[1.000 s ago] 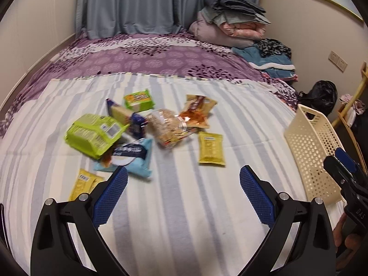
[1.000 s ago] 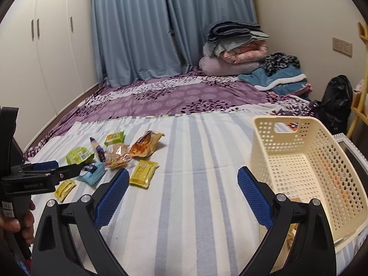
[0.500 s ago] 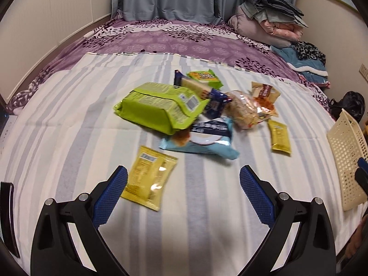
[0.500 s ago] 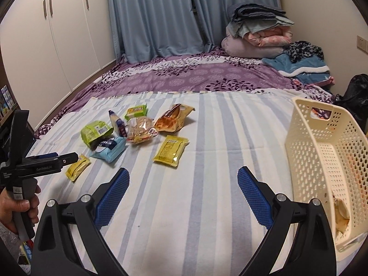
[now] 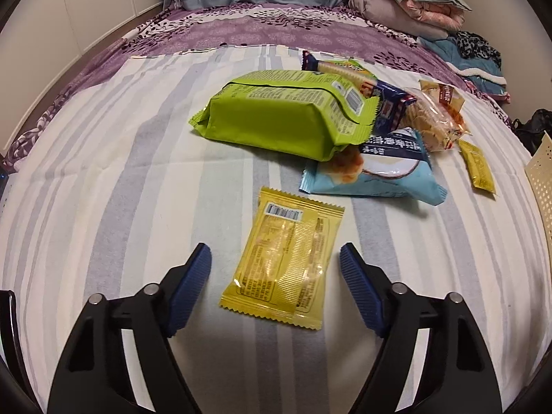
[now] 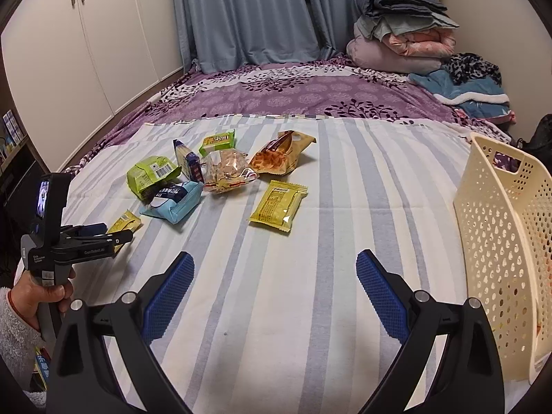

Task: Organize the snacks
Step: 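Grasp a yellow sachet with the left tool while the right tool grasps another yellow sachet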

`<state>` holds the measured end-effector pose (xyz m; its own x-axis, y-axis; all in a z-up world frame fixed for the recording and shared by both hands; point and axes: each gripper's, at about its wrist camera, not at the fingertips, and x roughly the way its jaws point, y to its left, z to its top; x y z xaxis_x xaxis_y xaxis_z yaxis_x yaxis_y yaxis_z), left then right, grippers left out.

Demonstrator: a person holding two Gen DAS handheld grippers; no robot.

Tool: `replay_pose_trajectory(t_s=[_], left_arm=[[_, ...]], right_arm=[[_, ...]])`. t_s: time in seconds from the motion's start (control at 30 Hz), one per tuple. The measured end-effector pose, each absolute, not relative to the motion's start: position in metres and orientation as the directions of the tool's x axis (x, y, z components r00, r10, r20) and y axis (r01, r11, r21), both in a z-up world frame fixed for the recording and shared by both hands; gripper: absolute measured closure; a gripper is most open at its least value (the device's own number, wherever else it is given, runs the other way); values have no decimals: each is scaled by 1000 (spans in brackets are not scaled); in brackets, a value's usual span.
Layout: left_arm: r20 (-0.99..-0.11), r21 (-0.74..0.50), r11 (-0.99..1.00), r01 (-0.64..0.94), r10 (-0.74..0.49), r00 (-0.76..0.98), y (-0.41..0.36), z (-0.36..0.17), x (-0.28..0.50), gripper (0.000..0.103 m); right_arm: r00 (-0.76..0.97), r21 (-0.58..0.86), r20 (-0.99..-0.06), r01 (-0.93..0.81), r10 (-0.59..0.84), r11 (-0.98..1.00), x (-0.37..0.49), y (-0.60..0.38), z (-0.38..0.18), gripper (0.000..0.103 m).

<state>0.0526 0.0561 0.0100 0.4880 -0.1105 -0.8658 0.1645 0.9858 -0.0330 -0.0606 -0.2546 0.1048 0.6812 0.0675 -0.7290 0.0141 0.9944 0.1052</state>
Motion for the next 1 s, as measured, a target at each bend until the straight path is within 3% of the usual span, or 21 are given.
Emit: replay_pose_trajectory(t_s=[0.17, 0.23, 0.8, 1.0], left_arm=[[-860, -3, 986, 167, -87, 502, 55, 10, 54, 40], [-854, 3, 988, 152, -77, 514, 57, 11, 53, 55], [-796, -70, 993, 100, -116, 594, 70, 50, 36, 56], [-778, -76, 991, 110, -128, 615, 69, 64, 29, 56]], right_arm=[[659, 112, -748, 12, 76, 994, -53, -250, 96, 9], [654, 107, -753, 15, 71, 994, -50, -248, 92, 9], [619, 57, -785, 58, 9, 997, 33, -240, 52, 9], [579, 36, -815, 57, -4, 998, 68, -234, 36, 28]])
